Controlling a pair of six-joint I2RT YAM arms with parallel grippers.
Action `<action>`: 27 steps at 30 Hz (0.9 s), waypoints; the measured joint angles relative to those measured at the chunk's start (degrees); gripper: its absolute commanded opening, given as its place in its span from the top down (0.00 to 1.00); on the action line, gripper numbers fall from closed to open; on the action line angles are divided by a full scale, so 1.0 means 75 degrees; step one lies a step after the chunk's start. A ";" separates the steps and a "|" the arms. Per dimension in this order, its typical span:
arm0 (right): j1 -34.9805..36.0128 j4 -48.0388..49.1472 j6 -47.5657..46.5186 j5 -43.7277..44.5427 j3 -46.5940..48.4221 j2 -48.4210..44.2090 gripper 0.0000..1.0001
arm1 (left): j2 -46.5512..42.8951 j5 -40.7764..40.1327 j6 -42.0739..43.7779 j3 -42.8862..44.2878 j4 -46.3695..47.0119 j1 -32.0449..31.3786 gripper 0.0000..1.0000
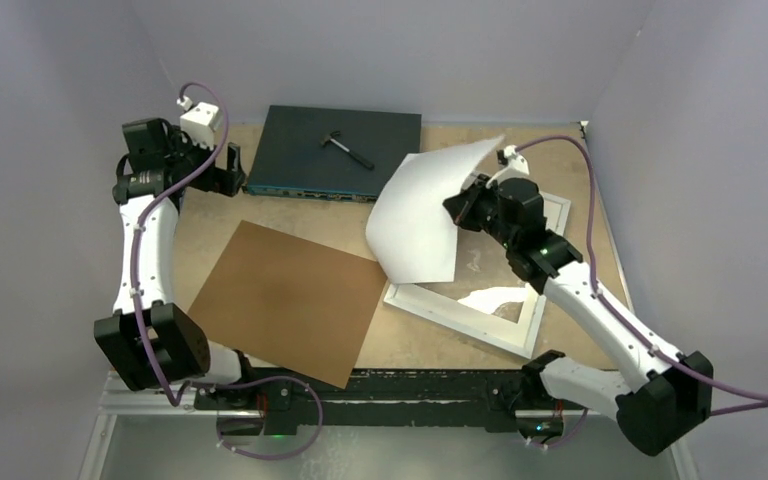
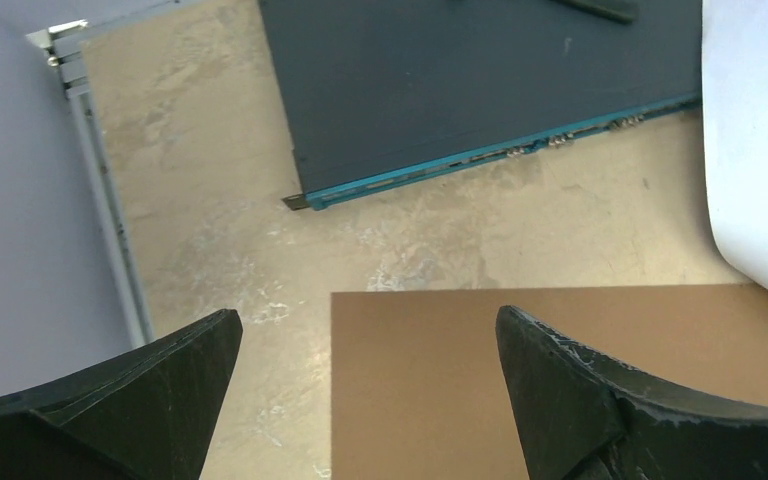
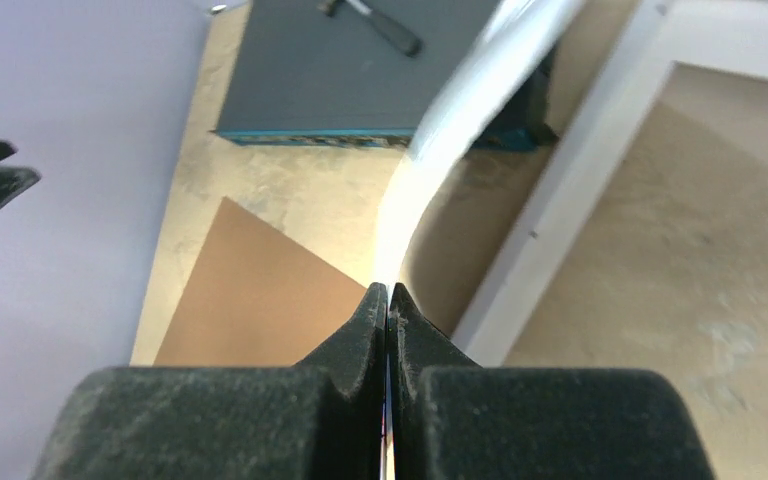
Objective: Put the photo into the frame
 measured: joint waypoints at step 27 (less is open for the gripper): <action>-0.0842 -0.3812 0.1241 0.1448 -0.1600 -0.2063 1.00 | 0.0020 0.0219 0.1259 -0.0385 -0.0976 -0.0595 0.03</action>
